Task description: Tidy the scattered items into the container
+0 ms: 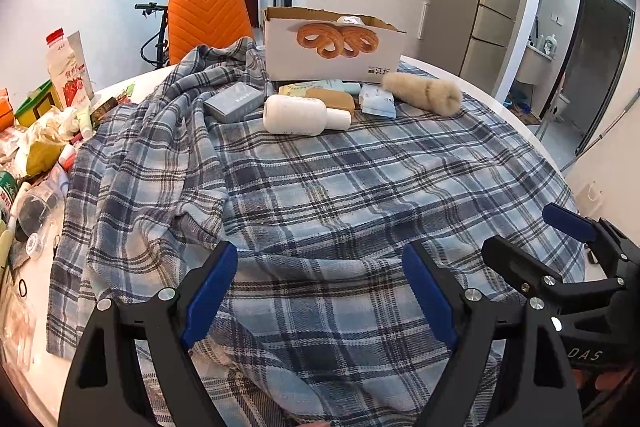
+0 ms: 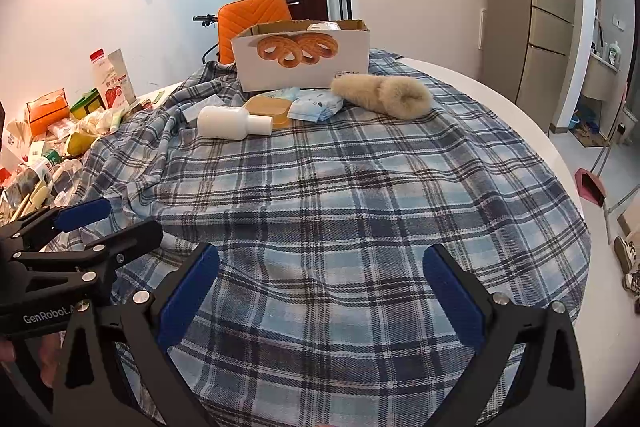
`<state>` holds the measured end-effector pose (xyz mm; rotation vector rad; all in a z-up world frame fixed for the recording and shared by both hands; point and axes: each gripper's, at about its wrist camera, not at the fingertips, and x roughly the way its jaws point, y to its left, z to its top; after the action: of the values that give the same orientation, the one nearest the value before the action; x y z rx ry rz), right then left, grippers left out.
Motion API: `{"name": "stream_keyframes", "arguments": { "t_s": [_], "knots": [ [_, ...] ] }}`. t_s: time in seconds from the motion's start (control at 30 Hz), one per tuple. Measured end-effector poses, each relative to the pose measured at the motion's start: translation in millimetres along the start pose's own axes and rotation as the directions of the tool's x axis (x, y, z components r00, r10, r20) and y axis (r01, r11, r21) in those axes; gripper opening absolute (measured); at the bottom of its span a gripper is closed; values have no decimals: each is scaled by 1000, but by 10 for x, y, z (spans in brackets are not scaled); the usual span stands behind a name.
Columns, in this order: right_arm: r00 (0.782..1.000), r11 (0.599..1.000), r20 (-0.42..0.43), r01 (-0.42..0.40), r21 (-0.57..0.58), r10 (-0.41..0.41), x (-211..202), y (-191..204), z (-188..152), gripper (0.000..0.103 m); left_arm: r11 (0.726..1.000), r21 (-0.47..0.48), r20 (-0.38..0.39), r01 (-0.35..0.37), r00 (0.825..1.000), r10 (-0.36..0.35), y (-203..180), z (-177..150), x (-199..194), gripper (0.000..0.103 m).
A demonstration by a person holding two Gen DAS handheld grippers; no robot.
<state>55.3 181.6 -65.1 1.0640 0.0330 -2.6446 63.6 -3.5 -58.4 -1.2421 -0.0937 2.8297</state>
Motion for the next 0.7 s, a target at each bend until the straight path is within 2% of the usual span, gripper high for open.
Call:
{"name": "stream_keyframes", "arguments": {
  "t_s": [0.2, 0.7],
  "knots": [
    [999, 999, 11, 40, -11, -40, -6, -13, 10, 102, 1000, -7, 4, 5, 1000, -5, 6, -4, -20, 86],
    [998, 998, 19, 60, -27, -60, -18, -3, 16, 102, 1000, -23, 8, 21, 1000, -21, 25, 1, -48, 86]
  ]
}}
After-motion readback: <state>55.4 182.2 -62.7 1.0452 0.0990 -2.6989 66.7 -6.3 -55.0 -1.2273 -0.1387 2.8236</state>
